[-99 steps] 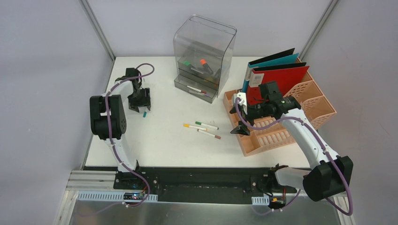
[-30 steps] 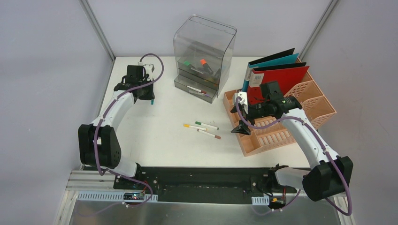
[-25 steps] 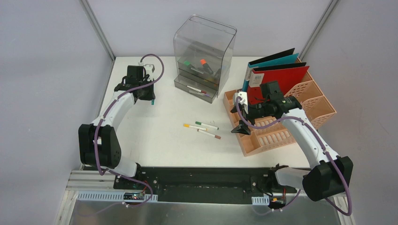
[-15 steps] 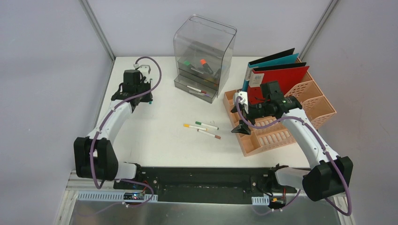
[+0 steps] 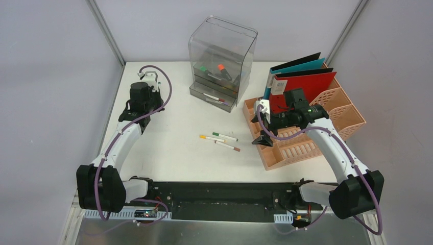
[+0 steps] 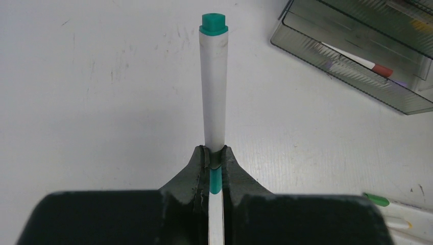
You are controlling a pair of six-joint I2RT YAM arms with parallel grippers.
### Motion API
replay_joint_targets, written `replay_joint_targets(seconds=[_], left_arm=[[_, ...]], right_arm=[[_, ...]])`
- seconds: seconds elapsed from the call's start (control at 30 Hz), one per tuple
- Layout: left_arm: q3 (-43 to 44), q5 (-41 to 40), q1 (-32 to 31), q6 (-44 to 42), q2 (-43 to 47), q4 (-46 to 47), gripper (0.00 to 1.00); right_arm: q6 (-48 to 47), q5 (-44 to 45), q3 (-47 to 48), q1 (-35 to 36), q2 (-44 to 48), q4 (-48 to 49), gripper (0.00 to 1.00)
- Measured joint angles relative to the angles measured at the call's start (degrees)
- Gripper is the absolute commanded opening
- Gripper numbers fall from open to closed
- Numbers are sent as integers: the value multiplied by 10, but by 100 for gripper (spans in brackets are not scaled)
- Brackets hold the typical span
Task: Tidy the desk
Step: Place the stationery in the drawer.
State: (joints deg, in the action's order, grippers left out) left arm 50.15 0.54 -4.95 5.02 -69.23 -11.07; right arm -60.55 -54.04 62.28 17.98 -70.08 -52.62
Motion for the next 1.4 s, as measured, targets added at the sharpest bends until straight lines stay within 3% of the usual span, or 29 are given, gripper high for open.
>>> replay_joint_targets(seconds=[0.87,1.4], left_arm=[[-5,160,0,11,-19,27,0],[-5,179,0,19,-37,26,0]], right_arm=[[0,0,0,-2,0,0,99],[0,0,0,-3,0,0,99]])
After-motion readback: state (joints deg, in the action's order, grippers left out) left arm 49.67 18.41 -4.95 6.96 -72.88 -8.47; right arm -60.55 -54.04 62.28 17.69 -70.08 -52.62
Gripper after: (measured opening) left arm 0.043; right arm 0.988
